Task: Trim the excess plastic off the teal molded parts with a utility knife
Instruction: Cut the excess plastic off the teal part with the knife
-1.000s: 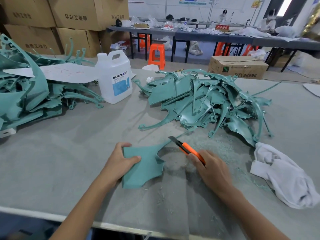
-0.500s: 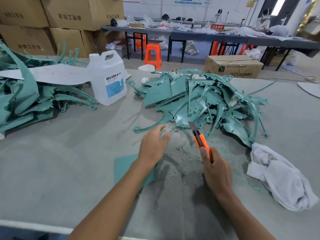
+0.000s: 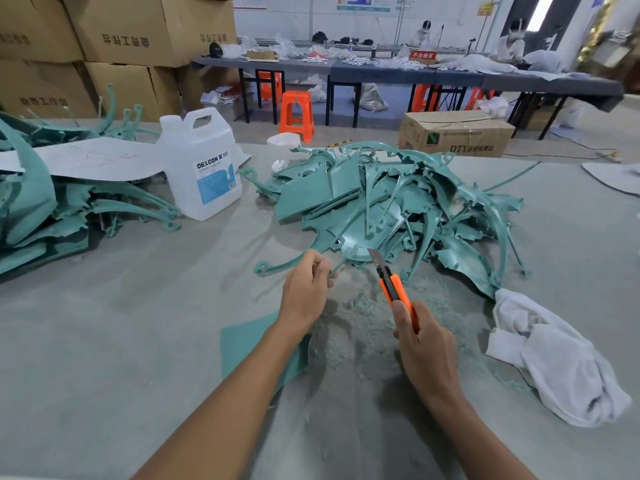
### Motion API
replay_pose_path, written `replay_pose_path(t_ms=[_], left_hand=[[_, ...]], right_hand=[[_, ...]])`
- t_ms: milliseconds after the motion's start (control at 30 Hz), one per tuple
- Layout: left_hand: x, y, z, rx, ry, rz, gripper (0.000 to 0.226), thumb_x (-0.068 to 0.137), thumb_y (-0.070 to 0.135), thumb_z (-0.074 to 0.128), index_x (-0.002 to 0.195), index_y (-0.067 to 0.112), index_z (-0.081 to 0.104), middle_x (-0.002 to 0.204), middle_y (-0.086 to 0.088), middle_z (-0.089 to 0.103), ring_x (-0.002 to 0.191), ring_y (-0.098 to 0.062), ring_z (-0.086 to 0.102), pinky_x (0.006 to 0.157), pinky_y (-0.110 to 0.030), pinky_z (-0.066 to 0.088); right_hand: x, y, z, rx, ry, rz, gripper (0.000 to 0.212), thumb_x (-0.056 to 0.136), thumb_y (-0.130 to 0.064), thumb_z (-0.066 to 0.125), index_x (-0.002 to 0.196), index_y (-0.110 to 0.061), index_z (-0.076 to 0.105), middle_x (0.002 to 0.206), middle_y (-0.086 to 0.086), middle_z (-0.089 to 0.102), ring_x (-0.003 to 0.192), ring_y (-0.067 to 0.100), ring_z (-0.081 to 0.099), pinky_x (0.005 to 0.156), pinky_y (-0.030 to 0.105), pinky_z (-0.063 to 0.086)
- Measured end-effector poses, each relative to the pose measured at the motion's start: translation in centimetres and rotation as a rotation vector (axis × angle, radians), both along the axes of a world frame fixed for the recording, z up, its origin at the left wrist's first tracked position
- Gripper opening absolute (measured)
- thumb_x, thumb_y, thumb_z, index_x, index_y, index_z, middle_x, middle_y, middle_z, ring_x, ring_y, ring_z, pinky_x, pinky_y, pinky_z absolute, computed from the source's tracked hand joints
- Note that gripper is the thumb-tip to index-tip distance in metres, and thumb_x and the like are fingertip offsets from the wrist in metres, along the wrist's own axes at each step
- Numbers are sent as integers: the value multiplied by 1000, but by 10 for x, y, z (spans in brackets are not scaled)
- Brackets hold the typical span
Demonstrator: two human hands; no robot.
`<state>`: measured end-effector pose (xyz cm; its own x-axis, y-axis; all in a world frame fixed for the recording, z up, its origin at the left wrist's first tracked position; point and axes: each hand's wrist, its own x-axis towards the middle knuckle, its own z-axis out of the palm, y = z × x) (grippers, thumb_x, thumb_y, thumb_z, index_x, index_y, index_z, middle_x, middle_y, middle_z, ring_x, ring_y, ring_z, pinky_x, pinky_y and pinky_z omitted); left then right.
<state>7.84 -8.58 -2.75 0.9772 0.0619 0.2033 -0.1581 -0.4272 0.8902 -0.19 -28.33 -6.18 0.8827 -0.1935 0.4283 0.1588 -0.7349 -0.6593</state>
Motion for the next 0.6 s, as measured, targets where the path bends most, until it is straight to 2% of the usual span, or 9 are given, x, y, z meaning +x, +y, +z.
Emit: replay_pose_path(t_ms=[100,200,300,367,467,600], left_hand=[[-1,0,-1,-32,70,17,25,107,33,36,91,19,48,84,1,70,74,-11,68,74,-47,59],[-2,-2,2,-53,131,7,29,106,39,29,92,21,46,83,-2,70,70,-15,67,68,-47,56],[0,0,0,62,125,-79,32,102,56,29,110,33,50,87,6,67,70,-7,59,65,-35,47],[2,3,-3,126,87,-143,29,103,54,34,120,40,53,89,15,61,77,-5,57,68,-31,46],[6,5,-6,146,32,-173,25,106,41,39,98,33,62,73,12,54,70,-11,52,66,-31,41],[8,5,-8,155,27,-171,31,107,39,40,108,26,68,74,22,54,72,-1,51,63,-28,38]], right_hand=[[-2,1,2,-8,14,10,40,97,-73,25,90,-40,45,61,-5,63,51,7,62,47,38,53],[-4,1,5,-32,19,-19,44,97,-73,25,84,-35,44,57,-4,56,47,8,54,44,33,46],[-7,3,10,-78,28,-68,35,98,-67,29,90,-35,42,58,-6,51,48,9,51,47,31,43],[-7,4,12,-111,35,-54,31,98,-63,31,94,-35,43,61,-8,50,51,9,51,47,31,42],[-6,4,11,-160,34,8,24,101,-55,36,107,-35,49,67,-10,51,55,8,51,48,33,45],[-1,3,7,-199,44,39,23,103,-52,40,113,-34,51,76,-13,52,64,8,52,57,35,48]])
